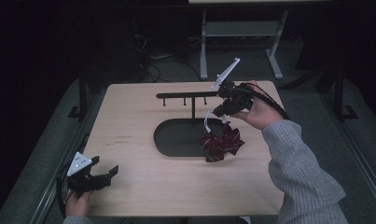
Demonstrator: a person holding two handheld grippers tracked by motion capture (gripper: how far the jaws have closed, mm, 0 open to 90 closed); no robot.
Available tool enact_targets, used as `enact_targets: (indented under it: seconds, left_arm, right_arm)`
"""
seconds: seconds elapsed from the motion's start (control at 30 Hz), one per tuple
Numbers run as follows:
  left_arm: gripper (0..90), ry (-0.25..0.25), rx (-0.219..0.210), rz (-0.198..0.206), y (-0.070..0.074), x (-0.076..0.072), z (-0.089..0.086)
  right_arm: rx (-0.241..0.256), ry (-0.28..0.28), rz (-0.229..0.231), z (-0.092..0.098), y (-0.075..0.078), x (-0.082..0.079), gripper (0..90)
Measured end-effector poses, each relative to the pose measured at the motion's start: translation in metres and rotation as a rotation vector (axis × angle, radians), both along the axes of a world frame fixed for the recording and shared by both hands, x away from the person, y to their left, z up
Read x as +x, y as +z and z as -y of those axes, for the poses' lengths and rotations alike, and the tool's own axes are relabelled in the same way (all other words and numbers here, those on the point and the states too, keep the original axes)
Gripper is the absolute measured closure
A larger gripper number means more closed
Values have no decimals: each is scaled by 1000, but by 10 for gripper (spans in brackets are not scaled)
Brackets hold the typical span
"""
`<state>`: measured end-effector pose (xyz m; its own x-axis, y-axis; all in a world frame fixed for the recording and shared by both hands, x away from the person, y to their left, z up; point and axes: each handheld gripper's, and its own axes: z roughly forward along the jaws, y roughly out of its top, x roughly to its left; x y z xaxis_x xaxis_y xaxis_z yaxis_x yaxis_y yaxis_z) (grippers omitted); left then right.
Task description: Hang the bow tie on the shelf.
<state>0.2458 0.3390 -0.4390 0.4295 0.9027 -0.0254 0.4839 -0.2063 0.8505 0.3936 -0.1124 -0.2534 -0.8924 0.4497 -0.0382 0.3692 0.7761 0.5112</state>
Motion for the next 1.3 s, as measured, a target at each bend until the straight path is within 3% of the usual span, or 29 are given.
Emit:
enact_targets:
  seconds: [1.3]
  left_arm:
    - [130,-5,-5,-2,0,0,-1]
  right_arm:
    - [-35,-32,-33,-21,14,54,879]
